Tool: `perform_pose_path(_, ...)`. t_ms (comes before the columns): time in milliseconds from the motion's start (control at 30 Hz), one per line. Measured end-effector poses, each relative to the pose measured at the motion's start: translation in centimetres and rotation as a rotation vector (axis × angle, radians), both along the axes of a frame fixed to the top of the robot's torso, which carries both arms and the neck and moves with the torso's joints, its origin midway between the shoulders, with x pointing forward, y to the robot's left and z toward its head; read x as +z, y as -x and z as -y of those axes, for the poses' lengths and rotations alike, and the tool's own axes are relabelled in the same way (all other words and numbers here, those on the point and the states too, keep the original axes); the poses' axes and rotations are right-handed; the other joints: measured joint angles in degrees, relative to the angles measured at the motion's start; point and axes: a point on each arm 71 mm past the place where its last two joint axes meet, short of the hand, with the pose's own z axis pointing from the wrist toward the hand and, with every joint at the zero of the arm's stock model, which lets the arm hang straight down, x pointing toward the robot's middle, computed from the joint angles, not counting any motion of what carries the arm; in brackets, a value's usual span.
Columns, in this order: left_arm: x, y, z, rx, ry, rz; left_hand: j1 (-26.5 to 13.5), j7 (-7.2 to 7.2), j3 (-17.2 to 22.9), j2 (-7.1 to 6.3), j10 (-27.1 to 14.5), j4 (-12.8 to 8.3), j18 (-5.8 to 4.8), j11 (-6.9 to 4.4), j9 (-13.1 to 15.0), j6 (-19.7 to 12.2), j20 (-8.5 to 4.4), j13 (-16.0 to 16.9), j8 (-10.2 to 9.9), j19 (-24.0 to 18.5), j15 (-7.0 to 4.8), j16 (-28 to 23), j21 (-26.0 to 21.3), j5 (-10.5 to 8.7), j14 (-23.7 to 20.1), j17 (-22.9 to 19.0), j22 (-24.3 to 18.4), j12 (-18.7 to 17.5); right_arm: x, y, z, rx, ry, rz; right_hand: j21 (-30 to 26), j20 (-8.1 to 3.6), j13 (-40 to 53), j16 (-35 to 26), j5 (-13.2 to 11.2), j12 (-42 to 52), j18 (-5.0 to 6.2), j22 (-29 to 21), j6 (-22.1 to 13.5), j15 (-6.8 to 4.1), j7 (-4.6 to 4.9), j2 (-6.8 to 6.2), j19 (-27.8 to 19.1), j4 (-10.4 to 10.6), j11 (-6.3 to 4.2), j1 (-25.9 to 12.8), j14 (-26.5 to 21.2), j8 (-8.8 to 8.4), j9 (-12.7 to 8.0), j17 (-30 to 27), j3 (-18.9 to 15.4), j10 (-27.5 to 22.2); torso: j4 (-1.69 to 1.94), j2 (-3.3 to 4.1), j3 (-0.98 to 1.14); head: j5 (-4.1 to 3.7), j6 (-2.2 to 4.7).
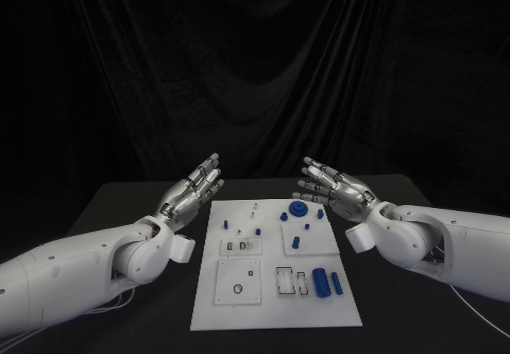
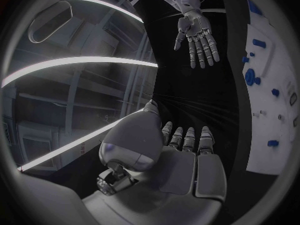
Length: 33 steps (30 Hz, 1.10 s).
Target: Assemble the parts on the task board
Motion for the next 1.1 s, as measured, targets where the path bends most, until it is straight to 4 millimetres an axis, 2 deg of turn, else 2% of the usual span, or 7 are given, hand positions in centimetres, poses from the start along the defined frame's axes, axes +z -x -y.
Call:
perform_pose_path(200, 0.2, 0.4, -1.9, 0.007, -0.073, 0.045, 4.51, 1.57, 0.0, -0.41, 0.03, 0.0, 0.0, -0.99, 0.17, 1.06, 1.65, -0.01, 0.23, 0.02, 2.85, 0.0, 0.0, 4.67, 0.02, 0.0, 0.0, 0.0, 1.9, -0.6, 0.8, 0.02, 0.105, 0.117, 4.08, -0.02, 0.75, 3.72, 0.6, 5.53, -0.01, 0.59, 1.78, 0.64, 1.16, -0.52, 14.95, -3.6, 2.63, 6.46, 14.44, 0.0, 0.14, 1.75, 1.04, 1.39, 0.48, 0.79, -0.14, -0.49, -1.74)
perform_pose_path(333, 0.2, 0.6, -2.9, 0.017, -0.108, 0.065, 5.64, 1.57, 0.0, -0.69, 0.21, 0.0, 0.0, -1.7, 0.19, 1.44, 2.24, -0.01, 0.23, 0.02, 3.88, 0.0, 0.0, 6.07, 0.04, 0.01, 0.0, 0.0, 4.1, -1.3, 1.2, 0.03, 0.193, 0.205, 9.26, -0.5, 1.4, 11.68, -1.03, 10.97, -0.02, 2.33, 3.98, -1.14, 2.49, -1.22, 27.97, -5.53, 4.67, 9.25, 33.88, 0.43, 0.45, 5.03, 1.36, 4.13, 0.88, 1.27, -0.25, -0.8, -3.09)
perform_pose_path(400, 0.3, 0.6, -3.2, 0.021, -0.12, 0.072, 5.91, 1.5, 0.0, -0.43, 0.21, 0.0, 0.0, -1.7, 0.19, 1.51, 2.38, -0.01, 0.23, 0.05, 3.93, 0.0, 0.0, 6.47, -0.01, 0.0, 0.0, 0.0, 5.2, -1.7, 1.2, 0.04, 0.245, 0.243, 12.08, -2.36, 1.76, 15.73, -1.75, 14.3, -0.03, 3.49, 5.87, -3.44, 3.11, -1.66, 33.99, -6.58, 5.07, 10.28, 41.07, 0.78, 0.68, 6.24, 1.62, 7.21, 1.14, 1.65, -0.3, -0.97, -3.44)
perform_pose_path(700, 0.3, 0.8, -3.6, 0.022, -0.16, 0.099, 7.28, 2.31, 0.0, -0.55, 0.53, 0.0, 0.0, -2.01, 0.32, 2.31, 3.45, 0.0, 0.45, 0.22, 5.52, 0.0, 0.0, 7.81, 0.05, -0.04, 0.11, 0.0, 8.6, -3.3, 1.0, 0.126, 0.688, 0.382, 22.05, -8.14, 2.73, 26.72, -9.98, 21.85, -0.01, 9.02, 20.09, -9.37, 5.79, -4.1, 48.68, -9.68, 3.79, 12.81, 58.05, 3.08, 2.42, 9.5, 3.97, 24.66, 1.79, 3.3, -0.36, -1.37, -5.23)
perform_pose_path(767, 0.4, 0.9, -3.6, 0.02, -0.169, 0.107, 7.31, 2.11, 0.0, -0.57, 0.53, 0.0, 0.0, -2.01, 0.32, 2.52, 3.48, 0.0, 0.45, 0.24, 5.52, 0.0, 0.0, 7.83, 0.05, -0.04, 0.11, 0.0, 8.6, -3.4, 0.9, 0.146, 0.818, 0.419, 24.59, -9.03, 2.99, 28.95, -10.53, 22.41, -0.01, 10.72, 28.43, -10.33, 6.4, -4.76, 50.63, -10.7, 3.25, 13.49, 60.92, 4.98, 3.82, 10.52, 5.0, 29.15, 1.96, 3.77, -0.43, -1.47, -5.72)
perform_pose_path(933, 0.4, 1.0, -4.0, 0.022, -0.193, 0.122, 7.58, 2.32, 0.0, -0.85, 0.53, 0.0, 0.0, -2.01, 0.32, 2.73, 3.66, 0.04, 0.45, 0.43, 5.52, 0.0, 0.0, 8.06, 0.05, -0.04, 0.17, 0.0, 8.6, -3.6, 0.3, 0.179, 1.112, 0.543, 32.45, -11.44, 2.89, 33.13, -0.57, 21.08, -0.01, 16.56, 36.26, -12.43, 5.86, -7.44, 52.17, -14.4, 1.63, 14.82, 65.3, 6.08, 5.64, 13.18, 10.65, 37.15, 2.48, 4.85, -0.7, -1.51, -6.83)
perform_pose_path(1100, 0.5, 1.1, -4.5, 0.028, -0.211, 0.132, 7.81, 2.12, 0.0, -1.07, 0.53, -0.01, 0.0, -2.01, 0.38, 2.93, 3.66, 0.04, 0.45, 0.43, 5.51, 0.0, 0.0, 8.28, 0.05, -0.03, 0.16, 0.0, 8.7, -3.8, -0.3, 0.182, 1.327, 0.673, 42.68, -11.98, 2.89, 37.64, 0.09, 18.68, -0.01, 27.71, 38.72, -13.31, 5.55, -10.25, 52.5, -15.15, 1.12, 11.29, 67.5, 4.93, 6.75, 16.35, 16.43, 41.41, 3.05, 5.86, -1.08, -1.93, -7.34)
